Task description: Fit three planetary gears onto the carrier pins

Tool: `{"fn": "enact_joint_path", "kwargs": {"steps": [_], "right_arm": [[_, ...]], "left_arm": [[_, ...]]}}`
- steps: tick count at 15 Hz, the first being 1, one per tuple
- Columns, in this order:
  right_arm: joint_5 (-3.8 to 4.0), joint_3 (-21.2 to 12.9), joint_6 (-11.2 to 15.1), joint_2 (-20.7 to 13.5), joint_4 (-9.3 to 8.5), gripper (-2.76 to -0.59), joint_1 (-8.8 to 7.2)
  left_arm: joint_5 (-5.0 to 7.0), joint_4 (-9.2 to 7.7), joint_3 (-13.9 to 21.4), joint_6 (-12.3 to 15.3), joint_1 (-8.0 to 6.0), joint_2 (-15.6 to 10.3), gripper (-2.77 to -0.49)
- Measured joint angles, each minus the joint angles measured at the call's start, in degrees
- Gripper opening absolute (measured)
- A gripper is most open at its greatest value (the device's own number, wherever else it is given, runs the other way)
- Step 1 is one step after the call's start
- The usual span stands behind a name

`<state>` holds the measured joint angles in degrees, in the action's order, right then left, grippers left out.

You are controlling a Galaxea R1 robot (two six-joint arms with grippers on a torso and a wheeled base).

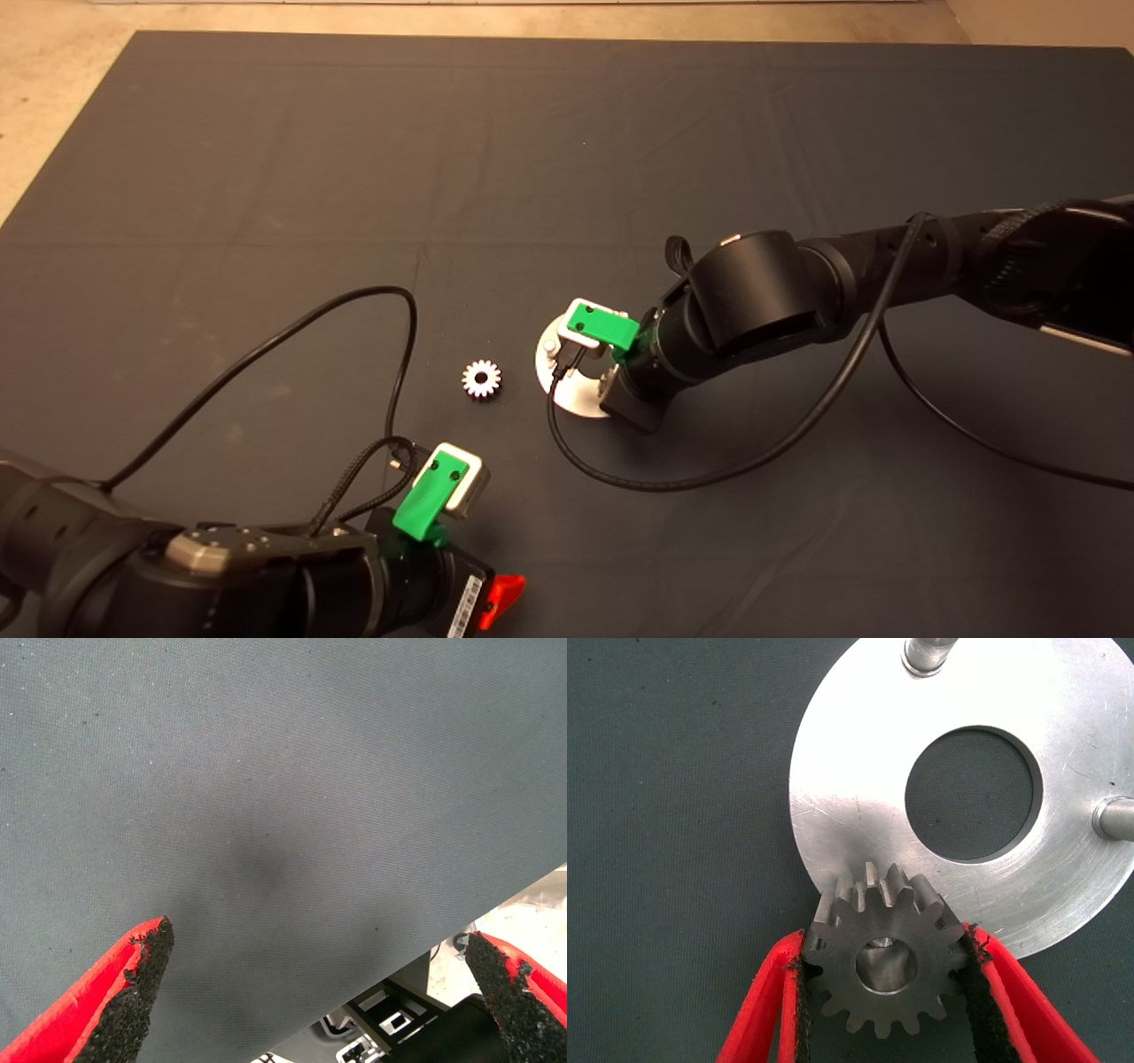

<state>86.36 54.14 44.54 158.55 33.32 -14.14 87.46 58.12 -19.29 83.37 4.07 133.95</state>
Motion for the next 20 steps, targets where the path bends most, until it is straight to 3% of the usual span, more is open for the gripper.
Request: {"fn": "enact_joint_path", "kwargs": {"steps": [9,20], "right_arm": [[-0.96,-0.01,0.02,-0.78,0.13,-2.43,-0.02],[-0.98,-1.05,0.02,-2.07,0.80,-2.43,-0.02]], "left_arm": [[0.00,0.04,0.00,0.00,0.00,-0.01,-0.89],[-0.02,0.45,0.00,0.00,0.00,-0.02,-0.89]]}}
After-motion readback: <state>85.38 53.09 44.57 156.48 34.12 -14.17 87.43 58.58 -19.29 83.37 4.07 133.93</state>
